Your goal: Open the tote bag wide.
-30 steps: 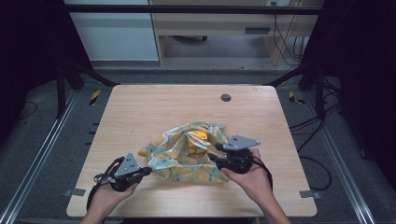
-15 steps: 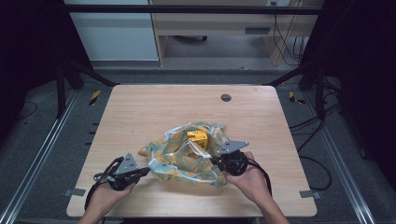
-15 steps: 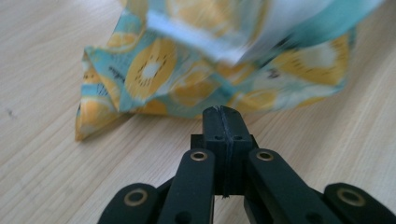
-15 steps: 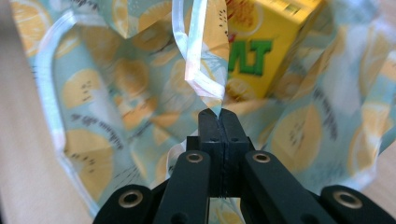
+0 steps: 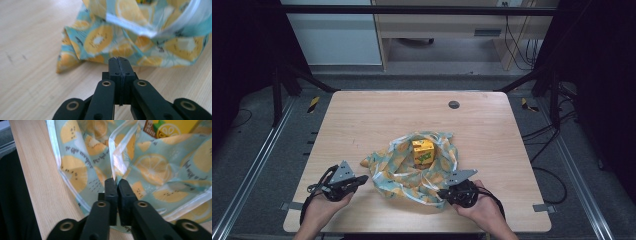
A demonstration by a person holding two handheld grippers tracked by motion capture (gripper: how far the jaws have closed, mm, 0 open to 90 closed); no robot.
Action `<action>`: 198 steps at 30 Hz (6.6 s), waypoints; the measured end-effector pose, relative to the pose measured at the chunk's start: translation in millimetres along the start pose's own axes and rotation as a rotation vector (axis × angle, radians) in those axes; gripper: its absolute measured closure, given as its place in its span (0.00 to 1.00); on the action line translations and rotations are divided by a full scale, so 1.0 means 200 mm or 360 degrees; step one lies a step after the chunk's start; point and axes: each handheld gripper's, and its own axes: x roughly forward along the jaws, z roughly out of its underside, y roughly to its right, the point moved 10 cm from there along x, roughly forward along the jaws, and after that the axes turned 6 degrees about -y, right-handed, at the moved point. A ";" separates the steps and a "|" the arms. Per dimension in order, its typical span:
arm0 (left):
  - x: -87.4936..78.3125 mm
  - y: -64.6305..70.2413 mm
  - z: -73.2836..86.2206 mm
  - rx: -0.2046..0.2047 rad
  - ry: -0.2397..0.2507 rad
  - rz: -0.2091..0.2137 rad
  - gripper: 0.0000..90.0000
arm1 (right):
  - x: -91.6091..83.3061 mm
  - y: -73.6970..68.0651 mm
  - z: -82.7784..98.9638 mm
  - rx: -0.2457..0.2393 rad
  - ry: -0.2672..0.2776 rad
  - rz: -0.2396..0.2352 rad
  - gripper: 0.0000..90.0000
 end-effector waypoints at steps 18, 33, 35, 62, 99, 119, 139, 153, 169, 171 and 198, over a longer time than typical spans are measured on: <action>-0.19 0.04 -0.24 -0.0017 0.0232 -0.0035 0.64 | -0.23 0.14 -0.26 0.0041 0.0248 0.0164 0.42; -0.04 0.26 -0.24 0.0104 0.0117 0.0132 0.22 | -0.19 0.40 -0.36 0.0200 0.0196 0.0359 0.29; -0.03 0.27 -0.24 0.0116 0.0103 0.0133 0.22 | -0.17 0.42 -0.36 0.0213 0.0178 0.0366 0.32; 0.01 0.23 -0.25 0.0151 0.0158 0.0036 0.98 | -0.11 0.57 -0.43 0.0255 0.0177 0.0406 1.00; 0.32 0.16 -0.12 0.0205 -0.0053 -0.0043 0.99 | 0.13 0.95 -0.25 0.0500 -0.0042 0.0493 1.00; 0.35 0.20 -0.07 0.0187 -0.0131 0.0057 1.00 | 0.19 0.99 -0.20 0.0502 -0.0114 0.0511 1.00; 0.31 0.30 -0.04 0.0230 -0.0146 0.0137 0.99 | 0.19 0.98 -0.25 0.0482 -0.0064 0.0503 1.00; 0.17 0.23 -0.22 0.0125 0.0154 0.0010 0.47 | -0.08 0.91 -0.39 0.0473 0.0155 0.0533 0.44; 0.10 0.06 -0.40 0.0031 0.0199 -0.0119 0.41 | -0.26 0.61 -0.42 0.0307 0.0269 0.0444 0.36; 0.15 0.04 -0.42 0.0033 0.0161 -0.0121 0.41 | -0.25 0.55 -0.39 0.0284 0.0269 0.0414 0.36; 0.52 -0.09 -0.41 -0.0022 -0.0162 -0.0128 1.00 | -0.04 0.33 0.09 0.0094 -0.0089 0.0289 0.98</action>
